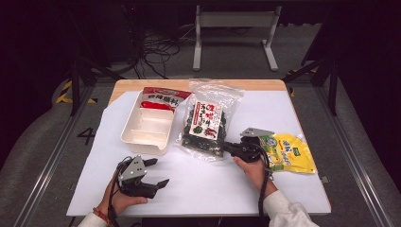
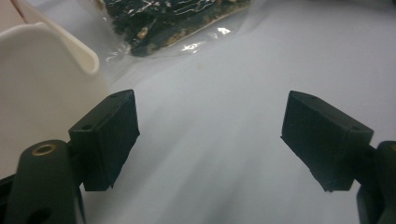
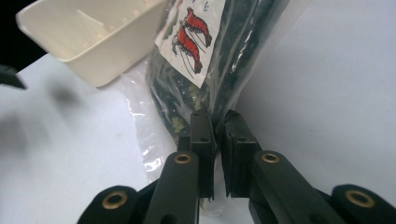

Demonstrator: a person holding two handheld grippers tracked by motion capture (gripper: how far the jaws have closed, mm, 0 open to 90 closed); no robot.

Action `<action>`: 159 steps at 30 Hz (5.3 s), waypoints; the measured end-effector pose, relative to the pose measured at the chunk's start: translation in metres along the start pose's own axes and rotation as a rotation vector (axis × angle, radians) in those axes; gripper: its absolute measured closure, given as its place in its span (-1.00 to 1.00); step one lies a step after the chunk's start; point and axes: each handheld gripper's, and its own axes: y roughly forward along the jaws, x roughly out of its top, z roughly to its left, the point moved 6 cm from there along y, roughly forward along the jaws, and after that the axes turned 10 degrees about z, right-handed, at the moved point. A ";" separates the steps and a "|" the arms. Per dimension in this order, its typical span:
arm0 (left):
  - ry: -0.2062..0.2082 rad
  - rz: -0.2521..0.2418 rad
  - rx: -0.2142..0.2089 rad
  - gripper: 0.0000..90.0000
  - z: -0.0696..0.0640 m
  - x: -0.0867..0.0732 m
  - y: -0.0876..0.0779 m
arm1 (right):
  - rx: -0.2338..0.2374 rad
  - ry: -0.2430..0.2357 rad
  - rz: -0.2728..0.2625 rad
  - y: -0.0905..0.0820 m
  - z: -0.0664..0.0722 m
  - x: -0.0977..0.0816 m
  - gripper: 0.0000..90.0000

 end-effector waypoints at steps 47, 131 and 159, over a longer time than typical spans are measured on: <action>-0.039 -0.163 -0.211 -0.50 0.016 0.109 0.045 | 0.075 -0.390 -0.092 -0.060 0.032 -0.038 0.87; 0.034 -0.277 0.173 0.67 0.146 0.090 -0.076 | -0.068 -0.241 0.044 -0.063 0.030 -0.061 -0.30; 0.075 -0.104 0.128 0.67 0.172 0.081 -0.074 | -0.034 -0.230 0.073 -0.063 0.042 -0.074 -0.32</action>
